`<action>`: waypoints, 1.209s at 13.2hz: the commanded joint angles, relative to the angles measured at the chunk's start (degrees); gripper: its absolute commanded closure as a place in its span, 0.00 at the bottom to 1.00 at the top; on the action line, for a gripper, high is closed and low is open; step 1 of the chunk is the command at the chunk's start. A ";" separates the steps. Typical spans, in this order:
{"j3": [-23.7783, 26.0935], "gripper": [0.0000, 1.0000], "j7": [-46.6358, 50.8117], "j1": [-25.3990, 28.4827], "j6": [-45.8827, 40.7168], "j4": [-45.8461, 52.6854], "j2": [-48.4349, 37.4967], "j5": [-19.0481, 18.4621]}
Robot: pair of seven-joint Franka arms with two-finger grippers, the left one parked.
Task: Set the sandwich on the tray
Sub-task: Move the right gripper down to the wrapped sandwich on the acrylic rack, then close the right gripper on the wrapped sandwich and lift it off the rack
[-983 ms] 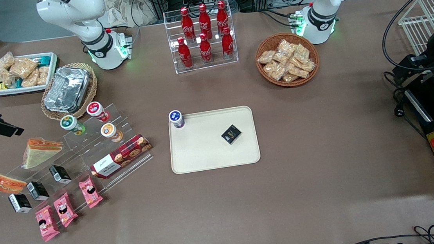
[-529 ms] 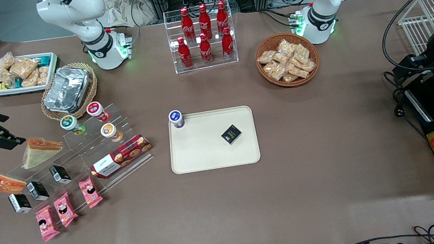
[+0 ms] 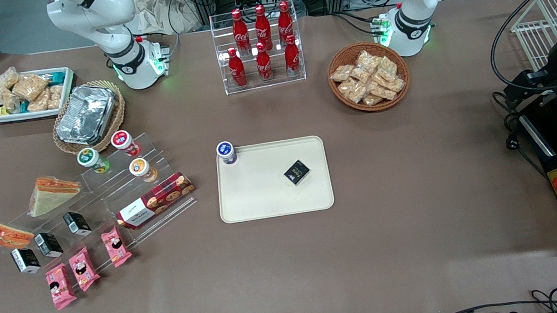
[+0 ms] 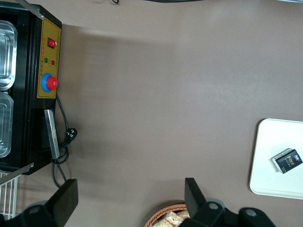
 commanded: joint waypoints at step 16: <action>-2.67 0.00 23.24 -9.14 17.76 1.59 14.42 14.85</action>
